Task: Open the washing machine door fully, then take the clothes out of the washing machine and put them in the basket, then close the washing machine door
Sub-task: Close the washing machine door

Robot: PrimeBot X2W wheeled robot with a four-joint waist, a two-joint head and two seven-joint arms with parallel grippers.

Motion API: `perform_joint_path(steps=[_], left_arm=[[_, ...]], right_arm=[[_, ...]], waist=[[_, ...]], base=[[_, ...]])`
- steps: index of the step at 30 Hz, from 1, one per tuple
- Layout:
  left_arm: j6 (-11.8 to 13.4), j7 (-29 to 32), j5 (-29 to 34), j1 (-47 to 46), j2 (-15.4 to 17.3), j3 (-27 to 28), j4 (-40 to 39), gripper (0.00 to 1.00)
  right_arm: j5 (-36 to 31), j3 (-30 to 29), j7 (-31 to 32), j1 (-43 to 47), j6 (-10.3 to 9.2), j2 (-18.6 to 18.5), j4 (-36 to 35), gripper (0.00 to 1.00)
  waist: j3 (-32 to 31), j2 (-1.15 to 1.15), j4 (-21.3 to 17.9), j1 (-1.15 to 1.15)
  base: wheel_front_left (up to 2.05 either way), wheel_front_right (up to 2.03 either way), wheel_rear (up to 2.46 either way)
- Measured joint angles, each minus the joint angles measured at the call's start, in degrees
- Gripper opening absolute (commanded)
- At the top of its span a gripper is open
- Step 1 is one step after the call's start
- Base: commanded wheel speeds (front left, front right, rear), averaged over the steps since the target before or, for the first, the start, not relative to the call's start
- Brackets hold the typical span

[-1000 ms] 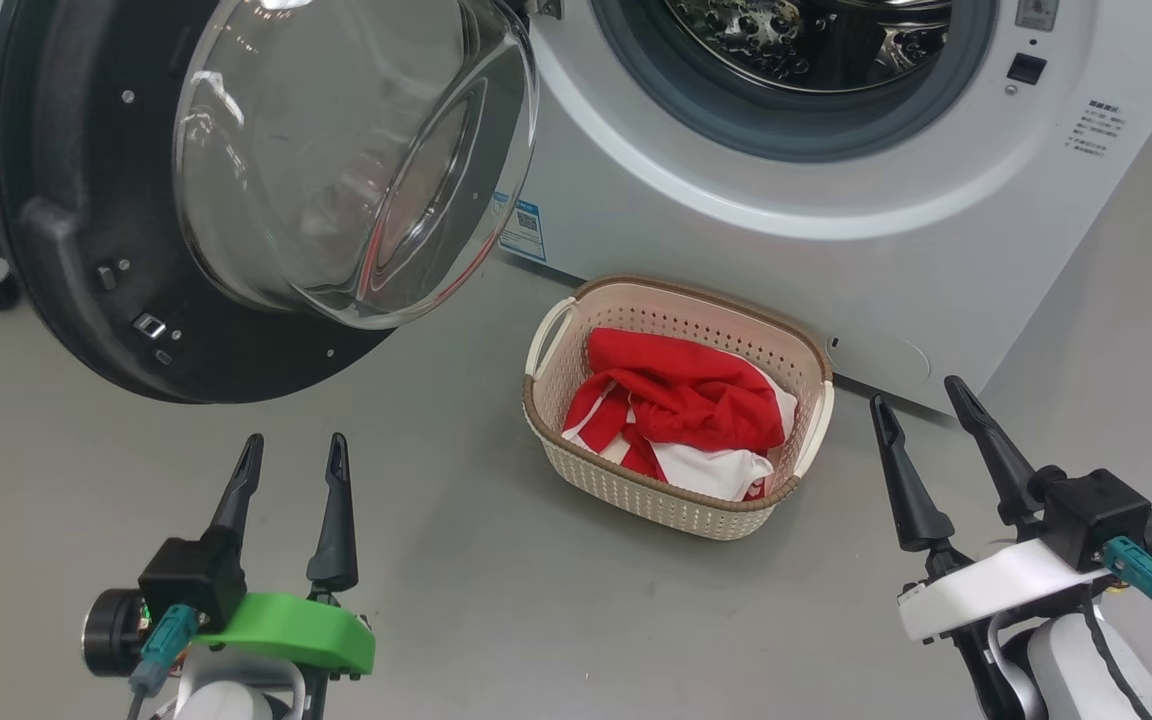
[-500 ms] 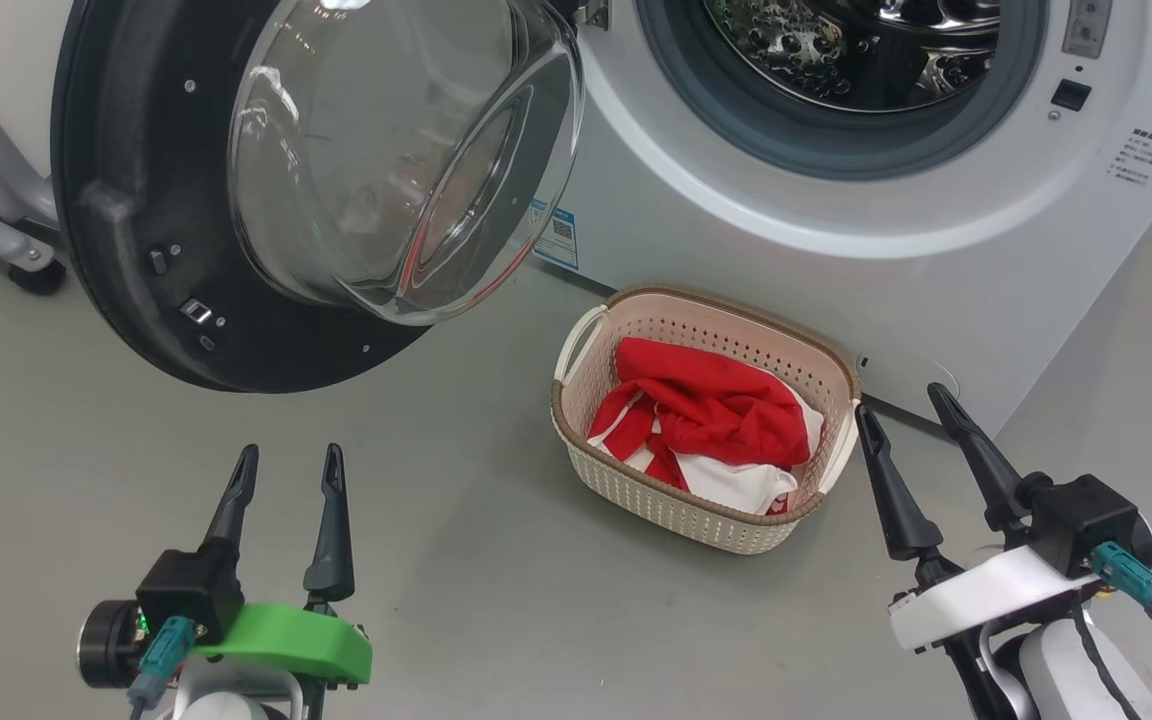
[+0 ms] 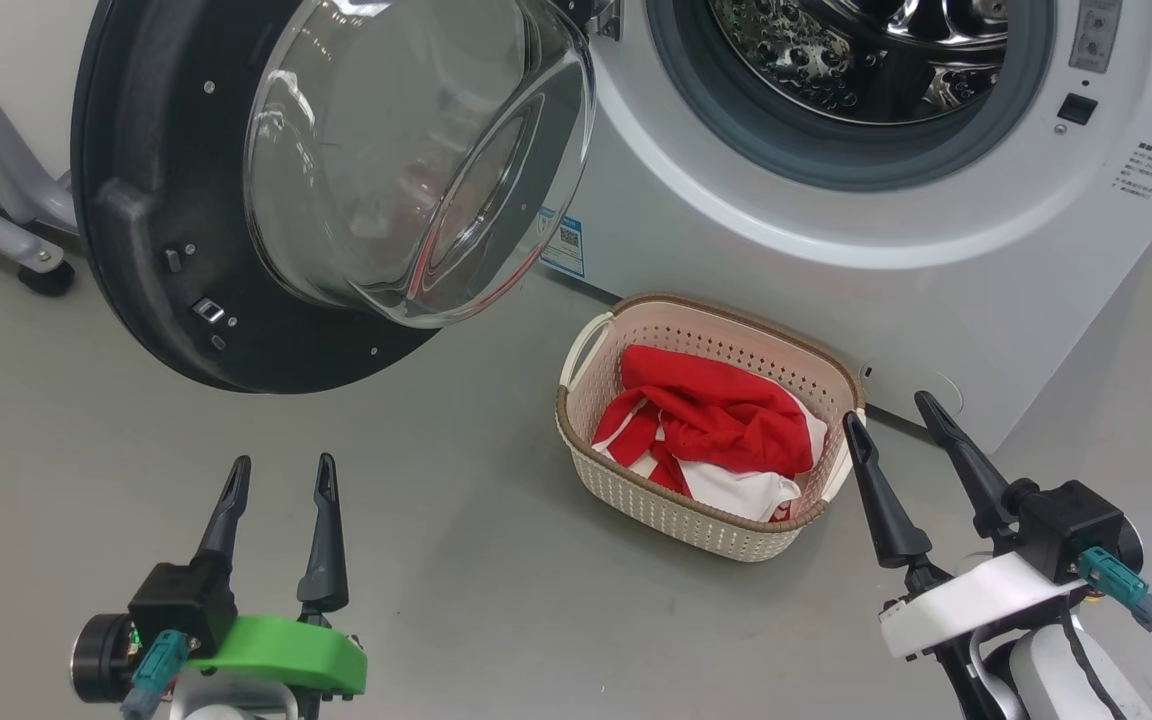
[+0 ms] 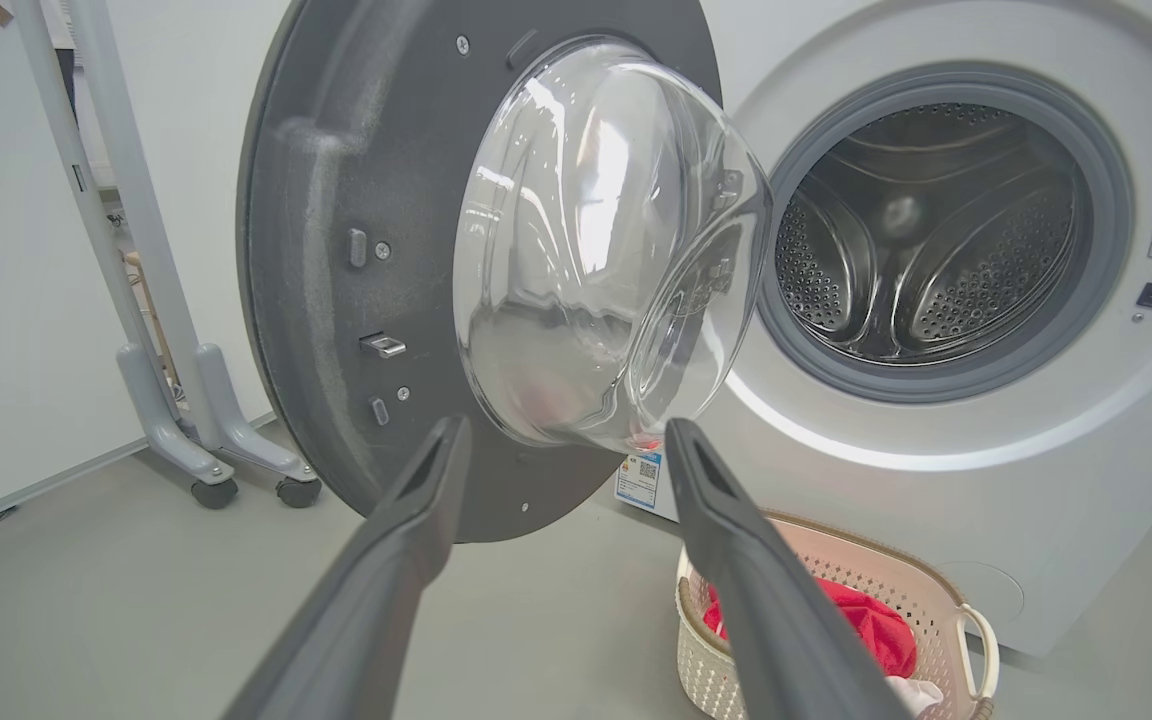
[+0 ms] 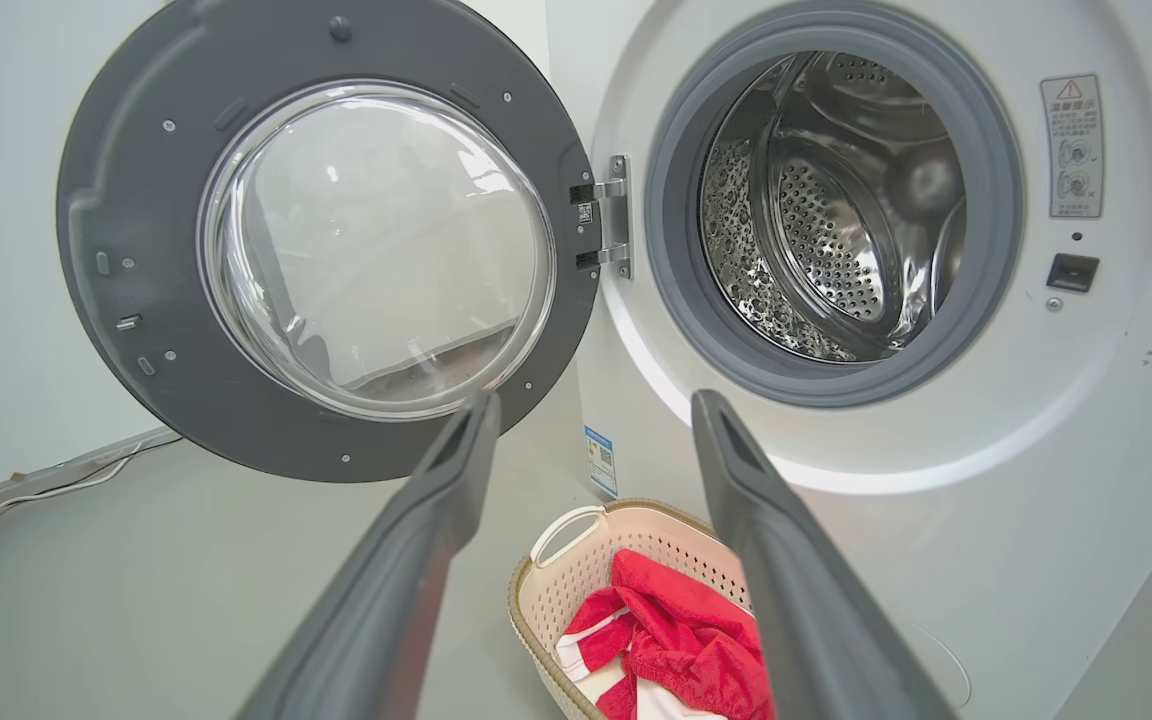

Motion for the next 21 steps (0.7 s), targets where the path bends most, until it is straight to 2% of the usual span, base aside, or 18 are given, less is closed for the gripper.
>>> perform_joint_path(steps=[21], left_arm=[[0.00,0.00,0.41,0.61,0.00,0.00,-0.69,1.00]], right_arm=[[0.00,-0.12,0.00,0.00,0.00,0.04,0.14,1.00]], waist=[[0.31,0.00,-0.67,0.00]], base=[[0.00,0.00,0.00]])
